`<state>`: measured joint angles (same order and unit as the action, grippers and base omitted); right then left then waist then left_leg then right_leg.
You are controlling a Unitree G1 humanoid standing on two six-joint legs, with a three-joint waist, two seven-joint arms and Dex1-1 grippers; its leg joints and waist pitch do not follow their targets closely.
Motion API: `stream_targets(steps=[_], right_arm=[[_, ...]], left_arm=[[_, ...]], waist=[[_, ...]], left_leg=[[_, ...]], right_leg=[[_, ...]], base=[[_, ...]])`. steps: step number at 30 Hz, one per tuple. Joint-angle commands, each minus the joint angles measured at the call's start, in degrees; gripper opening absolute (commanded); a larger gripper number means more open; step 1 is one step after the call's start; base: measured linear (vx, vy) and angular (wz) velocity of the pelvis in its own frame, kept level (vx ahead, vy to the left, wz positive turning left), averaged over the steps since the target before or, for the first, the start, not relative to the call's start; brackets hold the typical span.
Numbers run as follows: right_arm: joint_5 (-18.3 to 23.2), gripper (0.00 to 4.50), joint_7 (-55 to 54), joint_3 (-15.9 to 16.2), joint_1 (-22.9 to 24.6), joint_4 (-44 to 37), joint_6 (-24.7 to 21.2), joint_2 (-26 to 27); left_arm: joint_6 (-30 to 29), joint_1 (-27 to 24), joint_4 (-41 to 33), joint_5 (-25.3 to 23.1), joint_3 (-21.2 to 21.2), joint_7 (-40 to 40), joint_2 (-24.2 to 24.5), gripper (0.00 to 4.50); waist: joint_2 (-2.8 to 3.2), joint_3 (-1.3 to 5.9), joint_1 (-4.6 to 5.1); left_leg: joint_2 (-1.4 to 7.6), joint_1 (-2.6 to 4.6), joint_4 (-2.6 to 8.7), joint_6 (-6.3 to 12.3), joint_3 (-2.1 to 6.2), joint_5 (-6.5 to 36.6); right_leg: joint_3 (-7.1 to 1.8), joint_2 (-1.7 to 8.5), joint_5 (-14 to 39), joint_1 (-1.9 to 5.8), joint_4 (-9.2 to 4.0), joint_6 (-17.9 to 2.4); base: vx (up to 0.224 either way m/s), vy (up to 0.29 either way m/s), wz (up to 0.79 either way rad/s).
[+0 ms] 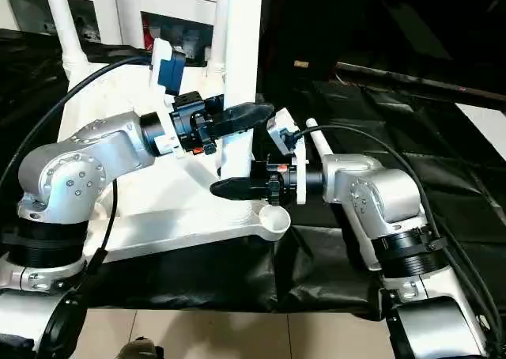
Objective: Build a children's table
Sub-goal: Pick table leg, then insert table leg to table base
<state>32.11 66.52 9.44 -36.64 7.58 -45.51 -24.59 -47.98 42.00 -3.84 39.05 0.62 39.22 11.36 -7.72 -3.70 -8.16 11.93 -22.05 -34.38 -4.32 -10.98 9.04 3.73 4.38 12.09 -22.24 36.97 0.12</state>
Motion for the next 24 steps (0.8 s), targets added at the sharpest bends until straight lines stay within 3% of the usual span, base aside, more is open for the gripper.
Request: stream_targets(steps=[1, 5, 7, 8, 9, 11, 15, 16, 18, 19, 20, 21, 22, 24], right_arm=[[0.91, 1.96, -0.83, -2.27, 0.39, 0.97, -0.59, -0.27], [1.00, 1.94, -1.62, -3.04, 0.54, 1.02, -0.09, 0.18], [1.31, 1.94, -2.98, -4.38, 0.63, 1.30, 0.77, 1.07], [1.56, 1.94, -3.99, -5.36, 0.65, 1.49, 1.41, 1.77], [1.60, 1.94, -4.15, -5.50, 0.65, 1.51, 1.51, 1.89], [2.10, 1.93, -6.01, -7.21, 0.66, 1.77, 2.55, 3.22], [2.69, 1.93, -12.08, -11.37, 1.36, 1.89, 6.46, 6.61], [1.78, 1.93, -14.67, -12.31, 1.61, 2.03, 8.42, 7.49], [0.08, 1.93, -17.97, -13.32, 1.94, 2.29, 10.80, 8.39], [-2.71, 1.93, -20.97, -13.17, 2.36, 2.84, 13.42, 8.49], [-6.65, 1.93, -25.25, -12.79, 3.02, 4.16, 16.41, 8.40], [-7.29, 1.93, -25.95, -12.73, 3.13, 4.38, 16.90, 8.39], [-9.47, 1.93, -28.71, -12.75, 3.75, 5.17, 18.55, 8.35], [-11.49, 1.93, -31.35, -13.31, 5.38, 5.75, 21.24, 8.59]], left_arm=[[-1.70, 0.21, -0.97, 2.08, -0.25, 0.16, -0.72, 2.44], [-0.84, 0.24, -0.36, 2.88, -2.10, -0.75, -1.43, 2.67], [5.35, 0.47, 0.70, 4.25, -6.28, -3.19, -5.32, 2.98], [8.98, 1.67, 1.91, 7.10, -10.68, -6.56, -9.00, 2.98], [9.39, 1.84, 2.07, 7.52, -11.20, -6.85, -9.37, 3.01], [12.94, 3.66, 3.88, 11.81, -16.44, -9.48, -12.78, 3.01], [14.19, 4.97, 4.64, 15.79, -20.61, -9.00, -12.87, 3.01], [13.81, 4.59, 4.66, 14.77, -20.19, -8.10, -11.81, 3.01], [13.34, 3.92, 4.94, 12.08, -18.86, -6.96, -10.19, 3.01], [13.80, 2.65, 5.36, 6.11, -14.84, -5.10, -7.05, 3.01], [17.53, 0.29, 6.51, -4.77, -5.97, -1.51, -1.30, 3.01], [18.17, -0.10, 6.70, -6.53, -4.51, -0.92, -0.36, 3.01], [20.46, -1.48, 7.88, -11.16, 0.17, 1.07, 2.60, 3.01], [22.98, -3.43, 9.38, -14.94, 5.38, 3.60, 5.60, 3.01]], waist=[[0.55, 4.22, 0.19], [0.71, 4.25, 0.12], [0.59, 4.21, 0.07], [0.35, 4.21, 0.09], [0.22, 4.21, -0.04], [0.01, 4.33, 0.01], [0.25, 4.35, 0.18], [0.70, 4.35, 0.17], [0.61, 4.39, 0.42], [0.82, 4.28, 0.51], [1.02, 4.20, 0.35], [1.03, 4.13, 0.53], [1.33, 4.21, 0.49], [1.63, 4.33, 0.51]], left_leg=[[1.58, 1.41, 3.60, -3.46, 0.71, 7.15], [1.60, 1.46, 3.61, -3.50, 0.72, 7.38], [1.63, 1.40, 3.62, -3.49, 0.73, 7.70], [1.63, 1.27, 3.55, -3.56, 0.70, 7.83], [1.62, 1.19, 3.47, -3.56, 0.68, 8.02], [1.53, 1.22, 3.42, -3.26, 0.70, 8.12], [1.48, 1.31, 3.43, -3.13, 0.73, 7.41], [1.52, 1.50, 3.51, -3.32, 0.77, 6.92], [1.50, 1.55, 3.57, -3.79, 0.72, 7.10], [1.55, 1.69, 3.71, -4.03, 0.71, 7.37], [1.65, 1.86, 3.87, -4.12, 0.87, 7.37], [1.60, 1.92, 4.05, -4.62, 0.88, 8.28], [1.71, 2.34, 4.06, -5.78, 0.82, 8.82], [1.65, 2.16, 4.20, -6.71, 0.95, 9.10]], right_leg=[[-2.49, 3.68, 6.12, 2.44, -4.20, -8.91], [-2.50, 3.69, 5.94, 2.42, -4.24, -9.30], [-2.53, 3.77, 6.26, 2.45, -4.46, -9.11], [-2.53, 3.88, 5.93, 2.60, -4.38, -9.60], [-2.54, 3.98, 5.56, 2.67, -4.50, -10.11], [-2.48, 3.90, 5.69, 2.70, -4.46, -9.96], [-2.46, 3.81, 6.22, 2.40, -4.41, -8.65], [-2.42, 3.68, 5.59, 2.29, -4.30, -8.44], [-2.38, 3.45, 5.42, 2.30, -4.23, -7.96], [-2.44, 3.37, 5.75, 2.14, -4.36, -7.16], [-2.39, 3.51, 6.87, 1.91, -4.71, -6.16], [-2.53, 3.37, 10.33, 1.73, -4.96, -3.28], [-2.60, 3.53, 10.37, 1.58, -4.78, -3.00], [-2.58, 3.52, 8.81, 1.75, -4.60, -3.44]], base=[[0.000, 0.000, 0.00], [0.000, 0.000, 0.00], [0.000, 0.000, 0.00], [0.000, 0.000, 0.00], [0.000, 0.000, 0.00], [0.000, 0.000, 0.00], [0.000, 0.000, 0.00], [0.000, 0.000, 0.00], [0.000, 0.000, 0.00], [0.000, 0.000, 0.00], [0.000, 0.000, 0.00], [0.000, 0.000, 0.00], [0.000, 0.000, 0.00], [0.000, 0.000, 0.00]])
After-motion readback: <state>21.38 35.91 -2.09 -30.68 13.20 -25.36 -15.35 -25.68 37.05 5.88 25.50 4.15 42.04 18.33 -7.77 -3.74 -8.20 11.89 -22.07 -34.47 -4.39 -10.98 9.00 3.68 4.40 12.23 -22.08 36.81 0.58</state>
